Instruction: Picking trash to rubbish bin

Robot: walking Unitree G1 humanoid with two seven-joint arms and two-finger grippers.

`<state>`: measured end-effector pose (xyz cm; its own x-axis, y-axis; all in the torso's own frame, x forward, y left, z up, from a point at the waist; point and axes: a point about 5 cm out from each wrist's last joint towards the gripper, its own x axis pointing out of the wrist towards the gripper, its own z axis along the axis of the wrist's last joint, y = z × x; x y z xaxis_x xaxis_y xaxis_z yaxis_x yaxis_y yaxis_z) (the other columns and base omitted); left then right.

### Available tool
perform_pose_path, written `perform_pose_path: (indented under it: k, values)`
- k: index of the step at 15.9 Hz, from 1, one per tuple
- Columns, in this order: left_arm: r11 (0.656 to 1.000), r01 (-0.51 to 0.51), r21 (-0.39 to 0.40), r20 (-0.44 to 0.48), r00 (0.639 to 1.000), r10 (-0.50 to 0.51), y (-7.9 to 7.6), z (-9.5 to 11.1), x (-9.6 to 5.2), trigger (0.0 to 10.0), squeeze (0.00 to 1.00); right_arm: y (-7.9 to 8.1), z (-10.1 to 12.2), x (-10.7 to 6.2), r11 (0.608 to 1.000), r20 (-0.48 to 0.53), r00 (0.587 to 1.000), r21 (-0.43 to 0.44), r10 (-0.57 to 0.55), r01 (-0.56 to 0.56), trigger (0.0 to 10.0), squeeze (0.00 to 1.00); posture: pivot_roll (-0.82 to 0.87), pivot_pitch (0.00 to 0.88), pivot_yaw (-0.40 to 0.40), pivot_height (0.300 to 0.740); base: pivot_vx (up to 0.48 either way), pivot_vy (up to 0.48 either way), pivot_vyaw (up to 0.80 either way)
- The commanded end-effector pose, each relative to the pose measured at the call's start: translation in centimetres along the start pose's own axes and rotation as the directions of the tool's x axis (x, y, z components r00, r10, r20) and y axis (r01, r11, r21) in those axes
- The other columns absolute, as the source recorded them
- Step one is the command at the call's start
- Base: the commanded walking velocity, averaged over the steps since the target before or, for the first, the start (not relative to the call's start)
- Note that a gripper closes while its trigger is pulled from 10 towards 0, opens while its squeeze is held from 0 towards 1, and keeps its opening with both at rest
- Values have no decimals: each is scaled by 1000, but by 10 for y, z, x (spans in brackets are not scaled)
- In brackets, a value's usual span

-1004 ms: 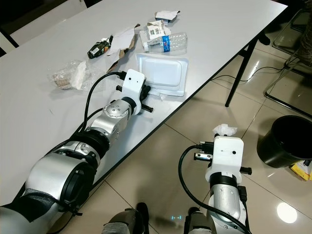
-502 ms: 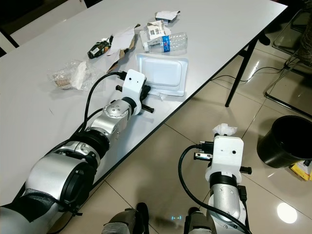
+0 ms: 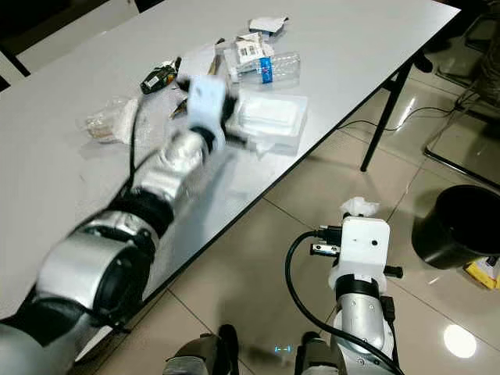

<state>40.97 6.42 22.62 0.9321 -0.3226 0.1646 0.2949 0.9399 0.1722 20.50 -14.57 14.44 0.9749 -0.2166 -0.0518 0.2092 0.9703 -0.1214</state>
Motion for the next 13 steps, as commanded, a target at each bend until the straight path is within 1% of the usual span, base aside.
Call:
perform_pose_path:
  k: [1, 5, 7, 8, 9, 10, 11, 12, 13]
  values:
    - [1000, -21, -2, 25, 999, 21, 4, 6, 1, 0, 0, 2, -1, 0, 1000, -3, 1000, 3, 3, -3, 10000, 0, -61, 212, 131, 740, 0, 0, 0]
    - [1000, -16, 6, 18, 1000, 16, 2, 6, 2, 0, 0, 2, 0, 2, 1000, 1, 1000, 1, 8, -8, 10000, 0, -57, 207, 128, 740, 0, 0, 0]
    - [999, -4, 38, -37, 999, 5, -3, -7, -1, 0, 0, 3, 0, 2, 1000, 3, 1000, 0, 11, -11, 10000, 0, -55, 208, 127, 740, 0, 0, 0]
    - [999, -5, 48, -48, 999, 7, -3, -10, -2, 1412, 0, 3, 0, 2, 1000, 3, 1000, 1, 12, -12, 10000, 0, -55, 209, 128, 740, 0, 0, 0]
    - [998, 5, 59, -83, 997, 0, -3, -17, -5, 10000, 1000, 3, 0, 2, 1000, 3, 1000, 1, 11, -11, 10000, 0, -57, 209, 128, 740, 0, 0, 0]
    - [998, 9, 70, -113, 994, -1, -3, -24, -7, 10000, 1000, 3, -1, 2, 1000, 2, 1000, 2, 11, -11, 10000, 0, -59, 213, 131, 740, 0, 0, 0]
    - [998, 9, 70, -113, 994, -1, -3, -24, -7, 10000, 1000, 3, -1, 2, 1000, 2, 1000, 2, 11, -11, 10000, 0, -59, 213, 131, 740, 0, 0, 0]
    - [995, 2, 104, -141, 990, 12, -1, -29, -9, 10000, 1000, 4, -1, 1, 1000, 1, 1000, 3, 11, -11, 10000, 0, -61, 215, 130, 740, 0, 0, 0]
    - [993, -2, 120, -150, 988, 20, -1, -32, -10, 10000, 1000, 4, -1, 0, 1000, 0, 1000, 4, 11, -11, 10000, 0, -61, 215, 130, 740, 0, 0, 0]
